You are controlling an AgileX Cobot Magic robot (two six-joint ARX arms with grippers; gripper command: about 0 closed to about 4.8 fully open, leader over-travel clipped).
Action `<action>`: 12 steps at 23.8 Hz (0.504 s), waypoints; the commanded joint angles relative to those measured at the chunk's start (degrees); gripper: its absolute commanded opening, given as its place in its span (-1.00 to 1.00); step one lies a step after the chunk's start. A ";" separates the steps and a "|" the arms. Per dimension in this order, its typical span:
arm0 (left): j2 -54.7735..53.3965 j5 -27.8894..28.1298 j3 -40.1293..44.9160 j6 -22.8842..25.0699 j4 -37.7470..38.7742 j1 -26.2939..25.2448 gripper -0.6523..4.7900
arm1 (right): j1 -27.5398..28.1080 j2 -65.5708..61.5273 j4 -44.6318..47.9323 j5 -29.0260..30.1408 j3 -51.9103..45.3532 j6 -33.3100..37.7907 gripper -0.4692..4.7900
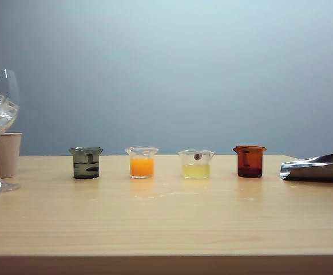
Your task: Pick up the ice scoop on the desk filled with ice cubes, pour the ice into the goblet, and finally put the scoop back on the table.
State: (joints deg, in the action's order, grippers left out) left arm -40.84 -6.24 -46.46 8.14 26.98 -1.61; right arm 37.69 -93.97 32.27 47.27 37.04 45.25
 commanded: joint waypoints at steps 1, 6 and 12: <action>0.11 -0.02 -0.28 0.17 -0.48 0.07 -0.75 | -0.44 5.38 0.98 5.09 -1.70 -0.28 -0.62; 0.11 -0.15 -0.28 0.17 -0.48 0.11 -0.75 | -5.38 25.99 -8.92 2.84 -3.48 -0.35 -0.84; 0.09 0.02 -0.28 0.17 -0.48 0.09 -0.75 | -12.81 47.08 -20.04 -13.70 -3.45 -5.97 -0.84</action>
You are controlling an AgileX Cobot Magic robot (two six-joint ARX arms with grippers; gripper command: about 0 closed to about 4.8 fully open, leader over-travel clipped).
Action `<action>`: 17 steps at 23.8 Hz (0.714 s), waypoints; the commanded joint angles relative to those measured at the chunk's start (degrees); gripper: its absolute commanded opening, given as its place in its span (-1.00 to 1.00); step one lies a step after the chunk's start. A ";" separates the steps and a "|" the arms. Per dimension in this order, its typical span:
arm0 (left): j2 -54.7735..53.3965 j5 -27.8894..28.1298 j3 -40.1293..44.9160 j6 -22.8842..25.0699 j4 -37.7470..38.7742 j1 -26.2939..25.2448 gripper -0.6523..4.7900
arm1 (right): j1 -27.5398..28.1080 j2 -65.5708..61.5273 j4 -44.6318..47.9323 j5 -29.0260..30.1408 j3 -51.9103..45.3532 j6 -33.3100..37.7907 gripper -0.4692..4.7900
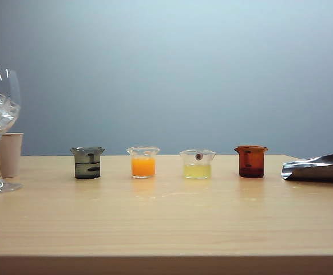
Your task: Pick up the ice scoop on the desk filled with ice cubes, pour the ice into the goblet, and finally put the scoop back on the table.
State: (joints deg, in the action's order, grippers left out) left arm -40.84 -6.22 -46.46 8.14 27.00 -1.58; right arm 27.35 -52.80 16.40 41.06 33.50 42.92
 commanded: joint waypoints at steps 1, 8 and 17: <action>0.13 0.00 -0.28 0.20 -0.50 0.00 -0.75 | -5.01 10.64 -6.23 -9.35 0.11 -7.10 -0.84; 0.46 -0.02 -0.20 0.17 -0.28 -0.02 -0.75 | -14.69 31.85 -29.38 -21.27 0.11 -29.14 -0.84; 15.56 -0.24 9.42 0.17 -0.63 -0.04 -0.75 | -17.55 47.87 -44.94 -24.28 -2.25 -35.36 -0.84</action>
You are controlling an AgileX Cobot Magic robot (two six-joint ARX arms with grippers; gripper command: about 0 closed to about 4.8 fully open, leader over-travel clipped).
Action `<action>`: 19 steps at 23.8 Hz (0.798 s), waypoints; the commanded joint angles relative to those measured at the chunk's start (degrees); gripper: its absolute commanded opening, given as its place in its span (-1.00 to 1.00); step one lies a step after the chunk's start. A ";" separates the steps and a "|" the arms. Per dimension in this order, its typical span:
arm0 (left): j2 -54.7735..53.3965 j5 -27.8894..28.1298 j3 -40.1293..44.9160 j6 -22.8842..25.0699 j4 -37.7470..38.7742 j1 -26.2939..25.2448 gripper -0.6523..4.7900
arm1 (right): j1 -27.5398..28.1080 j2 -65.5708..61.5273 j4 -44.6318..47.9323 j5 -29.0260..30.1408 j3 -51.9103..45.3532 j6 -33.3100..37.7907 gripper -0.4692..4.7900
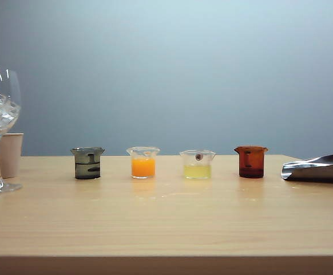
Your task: Pick up the ice scoop on the desk filled with ice cubes, pour the ice into the goblet, and finally put the scoop back on the table.
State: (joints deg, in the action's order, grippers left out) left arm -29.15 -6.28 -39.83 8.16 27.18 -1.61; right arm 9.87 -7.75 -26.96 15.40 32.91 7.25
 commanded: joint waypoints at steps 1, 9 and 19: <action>8.07 -0.37 5.99 0.15 -1.22 -0.02 -0.75 | -0.52 4.66 -3.21 1.62 -2.99 1.40 -0.84; 29.05 -0.46 23.91 0.11 -4.50 -0.04 -0.75 | -0.98 6.99 21.20 -1.97 -21.20 1.77 -0.84; 29.05 -0.07 34.95 0.15 -4.63 -0.07 -0.75 | -1.25 6.05 25.59 -5.64 -32.87 1.75 -0.84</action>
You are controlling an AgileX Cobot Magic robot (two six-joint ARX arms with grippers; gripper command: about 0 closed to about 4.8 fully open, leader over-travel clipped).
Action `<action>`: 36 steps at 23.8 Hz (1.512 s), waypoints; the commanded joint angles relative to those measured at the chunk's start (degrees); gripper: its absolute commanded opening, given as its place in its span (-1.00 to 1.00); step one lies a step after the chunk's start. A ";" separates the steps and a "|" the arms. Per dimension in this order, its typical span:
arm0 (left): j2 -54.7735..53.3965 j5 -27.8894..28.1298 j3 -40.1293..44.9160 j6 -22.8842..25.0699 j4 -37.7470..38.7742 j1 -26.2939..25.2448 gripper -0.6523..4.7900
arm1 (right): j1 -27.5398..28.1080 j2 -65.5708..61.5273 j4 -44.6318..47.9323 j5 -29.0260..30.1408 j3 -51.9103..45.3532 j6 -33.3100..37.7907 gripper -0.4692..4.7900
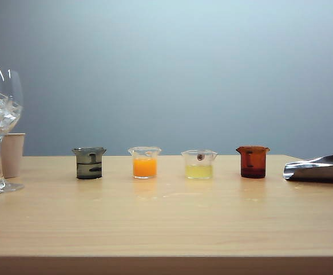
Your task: Pick up the ice scoop on the desk filled with ice cubes, pour the ice into the goblet, and finally put the scoop back on the table.
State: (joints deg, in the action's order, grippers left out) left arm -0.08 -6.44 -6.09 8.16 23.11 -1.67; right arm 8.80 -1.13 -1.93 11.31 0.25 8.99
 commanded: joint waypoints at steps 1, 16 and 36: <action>-0.04 -0.09 2.01 0.11 -1.07 0.00 -0.75 | -0.35 -1.01 0.50 -2.45 -0.22 0.00 -0.84; -0.02 -0.24 5.55 0.11 -13.73 0.02 -0.75 | -1.57 1.03 0.61 -2.45 -0.22 -0.02 -0.84; -0.02 6.27 5.55 -7.65 -13.88 -0.02 -0.75 | -9.79 1.03 -2.34 -2.05 -0.20 0.00 -0.84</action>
State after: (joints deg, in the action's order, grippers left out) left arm -0.10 -0.34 -0.62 0.47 9.72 -1.74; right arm -0.89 -0.08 -2.68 9.10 0.25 8.97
